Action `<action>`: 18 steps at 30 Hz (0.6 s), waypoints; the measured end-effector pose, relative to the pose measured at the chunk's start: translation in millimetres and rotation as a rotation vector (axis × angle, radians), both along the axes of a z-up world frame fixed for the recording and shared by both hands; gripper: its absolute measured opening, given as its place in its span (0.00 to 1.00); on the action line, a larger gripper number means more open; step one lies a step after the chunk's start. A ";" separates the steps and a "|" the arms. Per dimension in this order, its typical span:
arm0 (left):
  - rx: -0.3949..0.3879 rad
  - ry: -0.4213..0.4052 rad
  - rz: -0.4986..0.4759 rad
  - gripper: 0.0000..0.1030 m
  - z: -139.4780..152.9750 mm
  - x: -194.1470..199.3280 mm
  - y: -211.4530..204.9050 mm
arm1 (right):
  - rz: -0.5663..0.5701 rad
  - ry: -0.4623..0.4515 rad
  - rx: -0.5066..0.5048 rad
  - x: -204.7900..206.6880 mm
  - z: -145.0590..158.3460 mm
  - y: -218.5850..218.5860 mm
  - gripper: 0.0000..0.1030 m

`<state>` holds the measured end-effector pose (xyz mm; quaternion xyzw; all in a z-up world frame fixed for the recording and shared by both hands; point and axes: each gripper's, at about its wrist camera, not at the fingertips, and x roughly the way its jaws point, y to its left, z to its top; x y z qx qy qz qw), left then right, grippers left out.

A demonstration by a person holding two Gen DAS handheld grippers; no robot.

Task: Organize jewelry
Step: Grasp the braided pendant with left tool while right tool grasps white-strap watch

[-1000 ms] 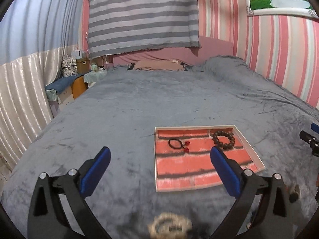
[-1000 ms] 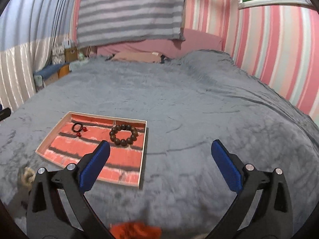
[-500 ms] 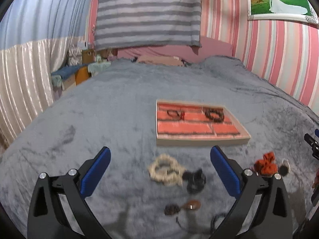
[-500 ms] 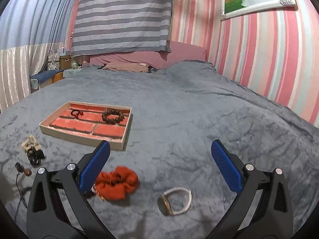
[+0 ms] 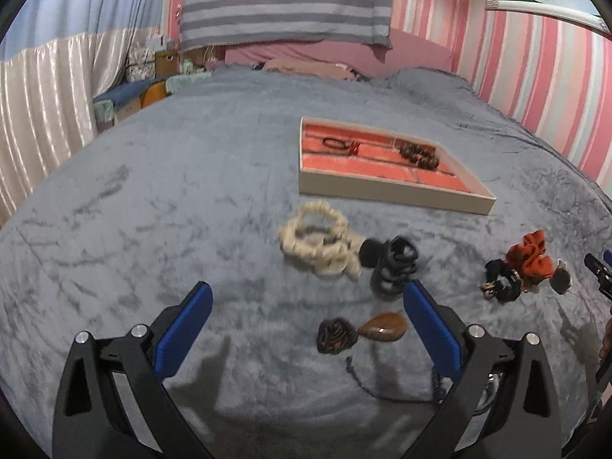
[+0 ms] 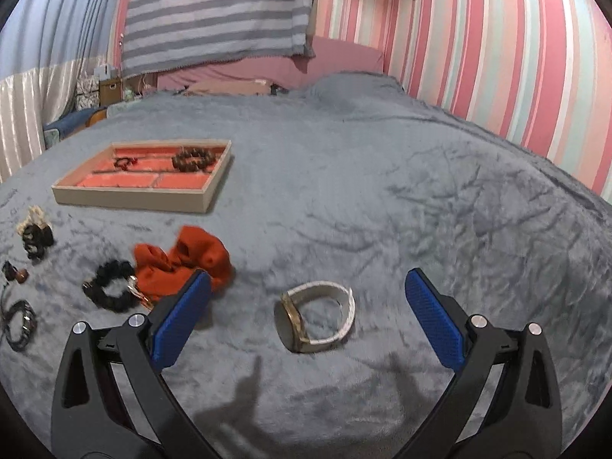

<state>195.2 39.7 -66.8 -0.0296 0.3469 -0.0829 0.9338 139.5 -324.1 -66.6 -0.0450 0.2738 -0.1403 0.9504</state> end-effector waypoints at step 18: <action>0.026 0.104 -0.079 0.71 -41.7 12.7 -12.6 | 0.015 0.156 0.045 35.2 -38.3 -12.7 0.64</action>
